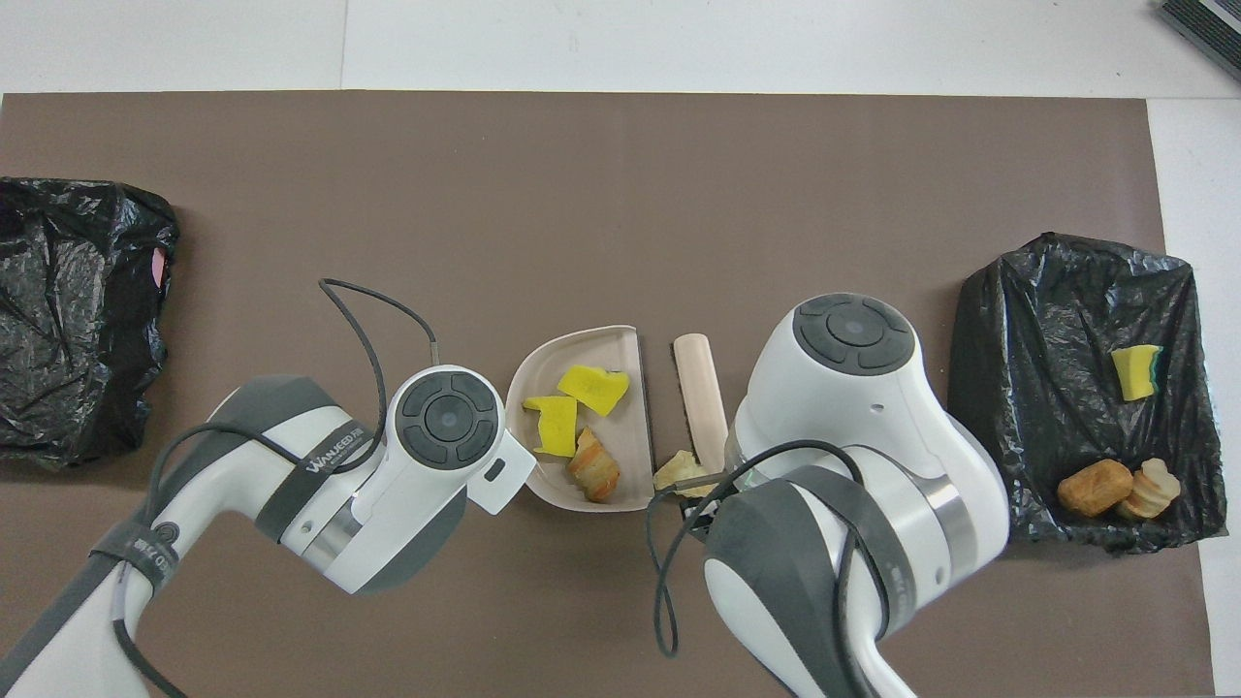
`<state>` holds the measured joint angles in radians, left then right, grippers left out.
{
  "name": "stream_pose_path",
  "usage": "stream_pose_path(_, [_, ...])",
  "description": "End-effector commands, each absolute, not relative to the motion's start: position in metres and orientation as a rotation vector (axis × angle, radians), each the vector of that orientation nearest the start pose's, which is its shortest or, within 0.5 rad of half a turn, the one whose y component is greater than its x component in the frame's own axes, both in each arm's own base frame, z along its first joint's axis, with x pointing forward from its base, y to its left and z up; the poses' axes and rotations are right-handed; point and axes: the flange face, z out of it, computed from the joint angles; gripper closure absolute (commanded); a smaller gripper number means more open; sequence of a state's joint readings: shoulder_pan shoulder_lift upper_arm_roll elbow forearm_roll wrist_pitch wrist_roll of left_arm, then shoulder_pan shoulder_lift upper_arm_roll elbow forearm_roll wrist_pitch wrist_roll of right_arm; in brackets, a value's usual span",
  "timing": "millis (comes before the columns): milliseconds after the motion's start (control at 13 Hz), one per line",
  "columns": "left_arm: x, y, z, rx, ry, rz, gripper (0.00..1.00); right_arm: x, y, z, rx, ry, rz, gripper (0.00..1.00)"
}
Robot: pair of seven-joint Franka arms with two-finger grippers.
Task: Sweep and dump trash in bin
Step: 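Sweep the remaining crust into the dustpan with the right gripper's brush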
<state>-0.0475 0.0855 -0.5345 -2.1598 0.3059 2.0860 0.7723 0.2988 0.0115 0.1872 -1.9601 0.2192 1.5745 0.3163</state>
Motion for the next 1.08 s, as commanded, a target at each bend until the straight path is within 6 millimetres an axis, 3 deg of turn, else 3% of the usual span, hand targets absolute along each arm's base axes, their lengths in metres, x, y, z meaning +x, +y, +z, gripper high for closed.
stream_pose_path(0, [0.451, -0.272, 0.355, -2.062, 2.063, 0.216, 1.00, 0.388, 0.232, 0.426, -3.136, -0.076, 0.710, 1.00])
stream_pose_path(154, [0.450, -0.271, 0.357, -2.059, 2.059, 0.239, 1.00, 0.369, 0.214, 0.401, -3.136, -0.004, 0.770, 1.00])
stream_pose_path(231, [0.447, -0.270, 0.357, -2.056, 2.055, 0.269, 1.00, 0.374, 0.206, 0.384, -3.110, 0.074, 0.841, 1.00])
stream_pose_path(385, [0.442, -0.271, 0.360, -2.046, 2.046, 0.311, 1.00, 0.374, 0.205, 0.370, -3.067, 0.129, 0.898, 1.00])
stream_pose_path(616, [0.428, -0.277, 0.365, -1.996, 2.027, 0.375, 1.00, 0.364, 0.220, 0.348, -2.971, 0.222, 0.867, 1.00])
stream_pose_path(693, [0.425, -0.278, 0.365, -2.011, 2.002, 0.380, 1.00, 0.359, 0.234, 0.341, -2.942, 0.232, 0.845, 1.00])
stream_pose_path(925, [0.418, -0.281, 0.365, -2.011, 1.990, 0.381, 1.00, 0.359, 0.250, 0.332, -2.857, 0.282, 0.853, 1.00])
stream_pose_path(1002, [0.415, -0.279, 0.362, -2.008, 1.987, 0.383, 1.00, 0.352, 0.269, 0.325, -2.850, 0.263, 0.848, 1.00])
